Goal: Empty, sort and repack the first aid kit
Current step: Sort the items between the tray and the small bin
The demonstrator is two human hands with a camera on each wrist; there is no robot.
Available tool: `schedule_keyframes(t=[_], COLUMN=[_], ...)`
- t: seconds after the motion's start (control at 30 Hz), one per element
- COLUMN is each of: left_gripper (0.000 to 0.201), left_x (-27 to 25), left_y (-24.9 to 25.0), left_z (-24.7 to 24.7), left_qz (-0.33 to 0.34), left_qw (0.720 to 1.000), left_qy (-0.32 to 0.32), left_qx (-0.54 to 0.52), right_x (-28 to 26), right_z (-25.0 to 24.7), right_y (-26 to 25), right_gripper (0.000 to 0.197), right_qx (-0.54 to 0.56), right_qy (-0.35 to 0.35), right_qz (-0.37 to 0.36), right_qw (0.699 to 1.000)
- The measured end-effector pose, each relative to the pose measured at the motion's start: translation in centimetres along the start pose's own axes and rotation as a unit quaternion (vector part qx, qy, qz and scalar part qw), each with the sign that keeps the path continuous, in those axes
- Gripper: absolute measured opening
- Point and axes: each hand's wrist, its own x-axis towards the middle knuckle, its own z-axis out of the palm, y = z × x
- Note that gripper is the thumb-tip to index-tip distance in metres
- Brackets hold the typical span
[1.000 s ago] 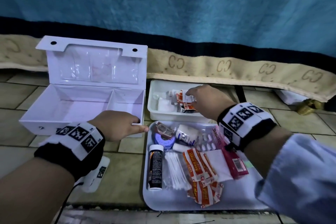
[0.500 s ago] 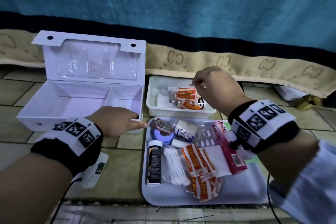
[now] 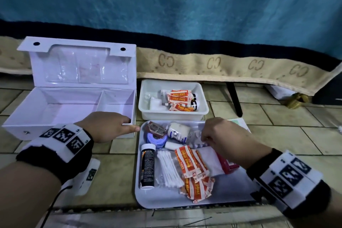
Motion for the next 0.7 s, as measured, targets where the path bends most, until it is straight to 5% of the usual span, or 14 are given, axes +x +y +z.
schedule_keyframes(t=[0.13, 0.27, 0.37, 0.7], left_gripper=[0.045, 0.045, 0.045, 0.048], left_x=[-0.1, -0.2, -0.1, 0.0], left_y=[0.1, 0.1, 0.1, -0.1], left_z=[0.0, -0.2, -0.2, 0.0], left_qz=[-0.003, -0.005, -0.001, 0.012], left_qw=[1.000, 1.000, 1.000, 1.000], left_qy=[-0.004, -0.009, -0.007, -0.003], left_qx=[0.001, 0.003, 0.002, 0.006], right_x=[0.2, 2.3, 5.4, 11.7], right_z=[-0.6, -3.1, -3.9, -2.8], right_y=[-0.7, -0.8, -0.9, -1.5], right_gripper=[0.025, 0.035, 0.030, 0.014], right_qx=[-0.031, 0.005, 0.008, -0.073], right_qy=[-0.061, 0.005, 0.043, -0.035], right_qz=[0.014, 0.068, 0.093, 0.096], right_qw=[0.998, 0.998, 0.995, 0.992])
